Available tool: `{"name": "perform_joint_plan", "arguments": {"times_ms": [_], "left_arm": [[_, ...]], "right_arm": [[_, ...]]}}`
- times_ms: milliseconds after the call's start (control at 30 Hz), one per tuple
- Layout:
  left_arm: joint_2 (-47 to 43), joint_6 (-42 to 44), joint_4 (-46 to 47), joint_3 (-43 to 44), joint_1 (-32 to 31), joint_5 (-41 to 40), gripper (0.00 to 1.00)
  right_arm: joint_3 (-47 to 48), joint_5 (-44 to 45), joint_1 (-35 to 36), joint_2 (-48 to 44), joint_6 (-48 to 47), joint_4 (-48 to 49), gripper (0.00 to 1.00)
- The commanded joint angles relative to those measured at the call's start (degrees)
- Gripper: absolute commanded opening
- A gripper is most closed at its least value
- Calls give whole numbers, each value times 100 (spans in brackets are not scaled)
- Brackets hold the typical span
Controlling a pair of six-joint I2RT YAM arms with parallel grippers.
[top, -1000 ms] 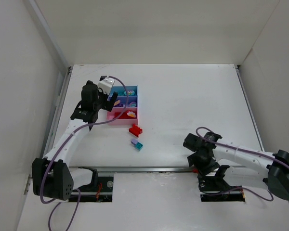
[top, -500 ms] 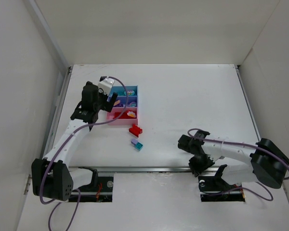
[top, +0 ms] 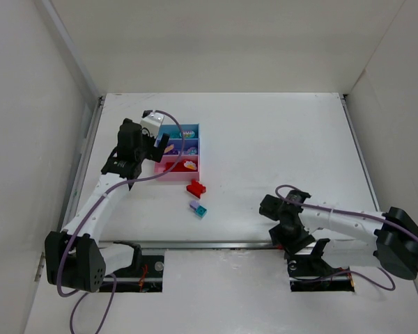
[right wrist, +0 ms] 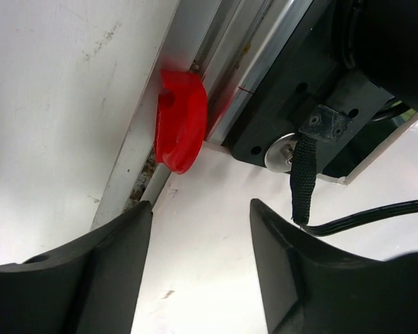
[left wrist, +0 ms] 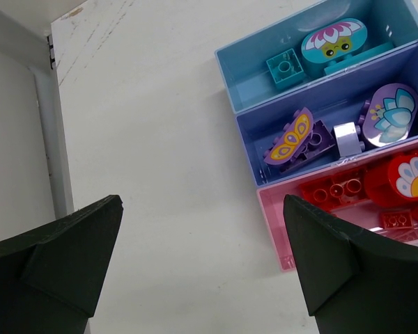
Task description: Sort the legos into containers by color
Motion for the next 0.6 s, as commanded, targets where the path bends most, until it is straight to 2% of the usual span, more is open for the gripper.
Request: {"name": "perform_joint_plan", "arguments": {"times_ms": [0,133,200,333,567], "left_arm": [[-177,-174,74,201,-16,-41,100],[-177,-235,74,201,-16,-41,100],[-177,-235,74,201,-16,30,100],[-229,-288,74,201,-16,30,100],[-229,-288,22,201,-16,82,100]], "right_arm": [[3,213,106,-30,3683,-116,65],[3,389,159,-136,3533,-116,76],[143,966,159,-215,3392,-116,80],[320,1356,159,-268,3392,-169,80],[101,1322,159,-153,3269,165,78]]}}
